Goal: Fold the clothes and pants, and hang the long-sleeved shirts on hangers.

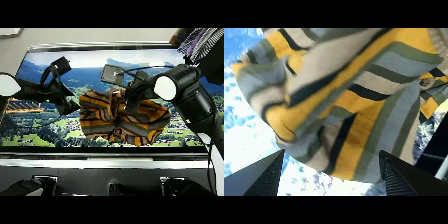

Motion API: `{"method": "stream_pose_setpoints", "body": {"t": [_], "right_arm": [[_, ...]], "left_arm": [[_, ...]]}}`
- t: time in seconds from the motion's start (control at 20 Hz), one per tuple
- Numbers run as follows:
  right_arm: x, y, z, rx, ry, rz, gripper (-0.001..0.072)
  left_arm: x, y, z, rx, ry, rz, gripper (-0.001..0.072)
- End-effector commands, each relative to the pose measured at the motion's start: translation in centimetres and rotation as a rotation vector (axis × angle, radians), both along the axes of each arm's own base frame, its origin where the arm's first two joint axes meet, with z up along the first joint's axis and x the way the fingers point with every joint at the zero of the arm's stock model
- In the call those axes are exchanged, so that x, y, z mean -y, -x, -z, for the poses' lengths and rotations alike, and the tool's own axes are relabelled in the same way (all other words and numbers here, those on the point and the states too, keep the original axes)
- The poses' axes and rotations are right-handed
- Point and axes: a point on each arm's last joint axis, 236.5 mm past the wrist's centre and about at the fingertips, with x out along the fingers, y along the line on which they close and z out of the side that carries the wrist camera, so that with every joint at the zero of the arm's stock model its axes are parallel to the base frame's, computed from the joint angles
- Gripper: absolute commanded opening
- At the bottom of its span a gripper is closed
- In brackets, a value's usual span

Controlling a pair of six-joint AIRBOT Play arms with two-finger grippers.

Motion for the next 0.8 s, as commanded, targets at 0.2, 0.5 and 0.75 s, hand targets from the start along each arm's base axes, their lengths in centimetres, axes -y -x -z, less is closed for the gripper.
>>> {"method": "stream_pose_setpoints", "body": {"t": [0.2, 0.5, 0.75], "right_arm": [[-1.0, 0.7, -0.1, -0.01, -0.021, -0.053, 0.0024], [-1.5, 1.1, -0.2, -0.026, -0.047, -0.064, 0.0024], [-1.9, 1.3, -0.2, -0.034, -0.06, -0.069, 0.0024]], "left_arm": [[-0.3, -1.1, 2.1, 0.033, 0.013, 0.185, 0.0679], [-0.1, -1.9, 5.3, -0.005, -0.021, 0.249, 0.0617], [0.0, -2.2, 7.0, -0.031, -0.033, 0.273, 0.0071]]}}
